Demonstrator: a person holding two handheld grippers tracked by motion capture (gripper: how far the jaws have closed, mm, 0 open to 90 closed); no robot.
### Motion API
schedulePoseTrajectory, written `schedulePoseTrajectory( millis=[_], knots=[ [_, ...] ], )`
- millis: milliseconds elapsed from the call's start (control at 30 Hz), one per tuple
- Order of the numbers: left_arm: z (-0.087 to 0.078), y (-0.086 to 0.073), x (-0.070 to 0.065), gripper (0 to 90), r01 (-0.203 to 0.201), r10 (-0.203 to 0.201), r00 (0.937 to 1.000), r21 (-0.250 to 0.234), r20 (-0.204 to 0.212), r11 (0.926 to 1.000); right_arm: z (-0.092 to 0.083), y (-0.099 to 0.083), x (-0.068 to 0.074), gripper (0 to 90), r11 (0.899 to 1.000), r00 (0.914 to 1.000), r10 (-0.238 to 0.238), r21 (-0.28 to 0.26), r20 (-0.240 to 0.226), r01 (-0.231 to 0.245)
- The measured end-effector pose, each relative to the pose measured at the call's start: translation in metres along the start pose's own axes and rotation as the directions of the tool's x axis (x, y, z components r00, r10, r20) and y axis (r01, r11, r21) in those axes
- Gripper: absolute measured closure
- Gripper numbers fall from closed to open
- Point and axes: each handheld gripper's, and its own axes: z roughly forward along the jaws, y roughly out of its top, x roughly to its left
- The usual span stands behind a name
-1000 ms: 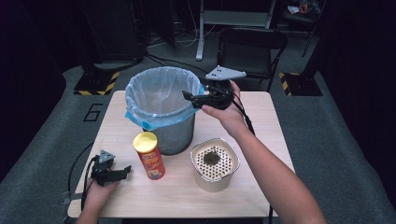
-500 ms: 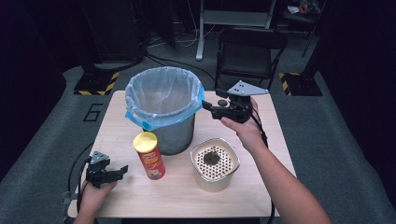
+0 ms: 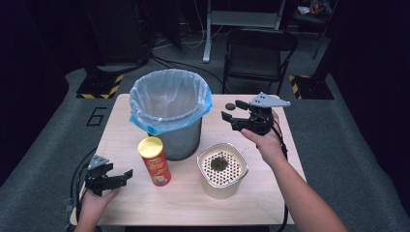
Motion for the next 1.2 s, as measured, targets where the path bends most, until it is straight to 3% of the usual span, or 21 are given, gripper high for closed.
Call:
schedulePoseTrajectory(
  millis=[267, 367, 533, 667, 1067, 1133, 1200],
  knots=[
    [-0.008, 0.001, -0.024, 12.0, -0.059, 0.059, 0.9965, -0.010, 0.059, 0.9982, -0.003, -0.020, -0.002, 30.1, 1.000, 0.9998, 0.017, 0.021, 0.008, -0.018],
    [-0.005, 0.002, -0.035, 12.0, -0.059, 0.059, 0.9938, -0.011, 0.095, 0.9982, -0.005, -0.029, -0.002, 30.2, 0.999, 0.9997, 0.023, 0.031, 0.013, -0.023],
    [0.000, 0.005, -0.053, 12.0, -0.088, 0.090, 0.9831, -0.018, 0.160, 0.9960, -0.007, -0.043, -0.001, 30.1, 0.998, 0.9995, 0.020, 0.057, 0.024, -0.021],
    [0.008, 0.008, -0.065, 12.0, -0.111, 0.114, 0.9760, -0.024, 0.186, 0.9935, -0.011, -0.052, 0.002, 30.1, 0.998, 0.9995, 0.010, 0.065, 0.029, -0.012],
    [0.037, 0.014, -0.078, 13.8, -0.143, 0.147, 0.9718, -0.038, 0.184, 0.9890, -0.022, -0.063, 0.004, 29.8, 0.999, 0.9990, 0.006, 0.050, 0.045, -0.008],
    [0.041, 0.013, -0.080, 14.2, -0.132, 0.138, 0.9759, -0.044, 0.170, 0.9903, -0.024, -0.064, 0.005, 29.7, 0.999, 0.9988, 0.008, 0.045, 0.049, -0.010],
    [0.044, 0.013, -0.080, 17.8, -0.152, 0.156, 0.9742, -0.034, 0.163, 0.9877, -0.025, -0.066, 0.005, 29.6, 0.999, 0.9986, 0.008, 0.040, 0.053, -0.010]
  ],
)
